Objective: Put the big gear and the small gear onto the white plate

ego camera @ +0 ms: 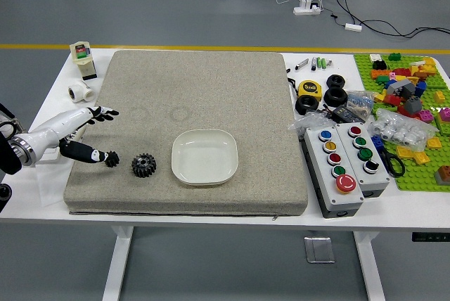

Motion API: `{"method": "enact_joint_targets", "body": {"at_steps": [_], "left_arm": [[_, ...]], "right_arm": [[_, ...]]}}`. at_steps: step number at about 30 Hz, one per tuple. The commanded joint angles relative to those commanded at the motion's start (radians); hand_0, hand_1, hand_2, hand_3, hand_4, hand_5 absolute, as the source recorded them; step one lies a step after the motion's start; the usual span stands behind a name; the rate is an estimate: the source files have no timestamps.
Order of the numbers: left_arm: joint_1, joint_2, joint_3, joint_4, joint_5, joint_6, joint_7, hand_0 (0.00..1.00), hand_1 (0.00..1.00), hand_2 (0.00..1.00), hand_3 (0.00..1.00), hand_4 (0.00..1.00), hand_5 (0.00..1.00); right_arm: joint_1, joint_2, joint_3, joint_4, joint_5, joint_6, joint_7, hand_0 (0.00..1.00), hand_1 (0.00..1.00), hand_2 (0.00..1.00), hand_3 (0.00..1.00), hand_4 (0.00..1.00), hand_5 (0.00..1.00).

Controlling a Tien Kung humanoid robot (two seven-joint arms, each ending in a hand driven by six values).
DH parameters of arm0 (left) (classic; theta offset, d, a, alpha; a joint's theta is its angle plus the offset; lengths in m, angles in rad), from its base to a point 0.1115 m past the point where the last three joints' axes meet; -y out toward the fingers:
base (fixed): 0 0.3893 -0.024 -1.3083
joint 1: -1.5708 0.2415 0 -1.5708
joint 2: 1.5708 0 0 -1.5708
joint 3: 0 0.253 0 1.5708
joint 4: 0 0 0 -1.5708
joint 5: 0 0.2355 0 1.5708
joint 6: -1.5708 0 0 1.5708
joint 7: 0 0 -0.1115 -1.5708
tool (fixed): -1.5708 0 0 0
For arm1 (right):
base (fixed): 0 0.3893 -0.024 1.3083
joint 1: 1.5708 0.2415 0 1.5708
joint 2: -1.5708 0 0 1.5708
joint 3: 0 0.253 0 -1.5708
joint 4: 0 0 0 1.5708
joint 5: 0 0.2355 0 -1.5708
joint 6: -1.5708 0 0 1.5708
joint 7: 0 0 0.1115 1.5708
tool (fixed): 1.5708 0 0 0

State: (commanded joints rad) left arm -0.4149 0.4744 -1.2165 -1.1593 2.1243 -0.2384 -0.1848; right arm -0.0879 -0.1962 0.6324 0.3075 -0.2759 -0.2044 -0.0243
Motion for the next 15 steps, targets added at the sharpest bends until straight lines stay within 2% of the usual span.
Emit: {"method": "enact_joint_targets", "body": {"at_steps": [3,4,5,9,10,15], "left_arm": [[-0.01,0.001,0.02,0.003,0.085,0.0,-0.004,0.681,0.704,0.754,0.843,0.916,0.166],[-0.013,0.003,0.027,0.003,0.123,0.0,-0.006,0.66,0.676,0.732,0.834,0.909,0.124],[-0.017,0.004,0.037,0.003,0.145,-0.001,-0.008,0.66,0.676,0.732,0.834,0.909,0.124],[-0.033,0.012,0.073,0.006,0.145,-0.006,-0.013,0.66,0.676,0.732,0.834,0.909,0.124],[-0.038,0.013,0.083,0.008,0.145,-0.007,-0.013,0.55,0.637,0.649,0.801,0.827,0.082],[-0.053,0.01,0.107,0.017,0.145,-0.008,-0.013,0.55,0.637,0.649,0.801,0.827,0.082]], "right_arm": [[0.001,0.0,-0.001,0.0,0.001,0.0,0.0,0.759,0.801,0.831,0.762,0.929,0.793],[0.001,0.0,-0.001,0.0,0.001,0.0,0.0,0.76,0.8,0.831,0.761,0.929,0.792],[0.002,-0.001,-0.001,0.0,0.001,0.0,0.0,0.76,0.8,0.831,0.761,0.929,0.792],[0.003,-0.002,0.0,0.001,0.001,0.0,0.0,0.76,0.8,0.831,0.761,0.929,0.792],[0.003,-0.002,-0.001,0.001,0.001,0.0,0.0,0.76,0.801,0.831,0.762,0.929,0.793],[0.005,-0.002,0.0,0.001,0.002,0.0,0.001,0.76,0.801,0.831,0.762,0.929,0.793]]}}
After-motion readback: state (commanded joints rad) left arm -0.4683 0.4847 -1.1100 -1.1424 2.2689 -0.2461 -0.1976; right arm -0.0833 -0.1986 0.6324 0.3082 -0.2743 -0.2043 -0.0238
